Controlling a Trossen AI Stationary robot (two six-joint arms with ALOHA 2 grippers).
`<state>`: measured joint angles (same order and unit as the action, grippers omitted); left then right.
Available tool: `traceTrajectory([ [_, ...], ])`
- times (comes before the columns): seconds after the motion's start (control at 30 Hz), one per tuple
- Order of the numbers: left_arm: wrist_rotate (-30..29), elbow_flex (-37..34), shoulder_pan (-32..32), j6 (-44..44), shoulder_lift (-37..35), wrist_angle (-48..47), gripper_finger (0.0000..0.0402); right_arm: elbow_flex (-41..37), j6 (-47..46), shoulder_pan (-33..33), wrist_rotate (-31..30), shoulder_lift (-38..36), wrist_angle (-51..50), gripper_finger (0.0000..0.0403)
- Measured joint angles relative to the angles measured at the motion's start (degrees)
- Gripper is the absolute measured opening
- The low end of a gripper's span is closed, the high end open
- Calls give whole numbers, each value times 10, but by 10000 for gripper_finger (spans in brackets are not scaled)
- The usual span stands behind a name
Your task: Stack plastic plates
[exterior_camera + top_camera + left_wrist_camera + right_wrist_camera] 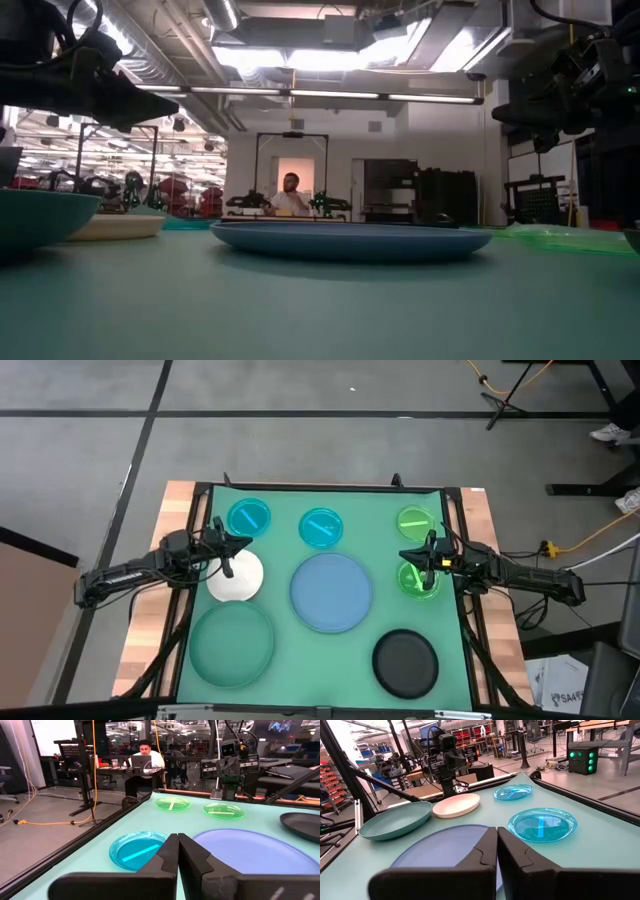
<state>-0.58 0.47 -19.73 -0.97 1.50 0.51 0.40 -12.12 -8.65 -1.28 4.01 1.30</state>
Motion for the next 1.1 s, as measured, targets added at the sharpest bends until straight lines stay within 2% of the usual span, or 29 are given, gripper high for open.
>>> traceTrajectory([
  [0.9, 0, 0, 0, 0, 0, 0, 0, 0, 0, 0, -12, 0, 19, 7],
  [1.1, 0, -1, 0, 0, 0, 28, 0, 0, -3, 0, -12, 0, 22, 7],
])
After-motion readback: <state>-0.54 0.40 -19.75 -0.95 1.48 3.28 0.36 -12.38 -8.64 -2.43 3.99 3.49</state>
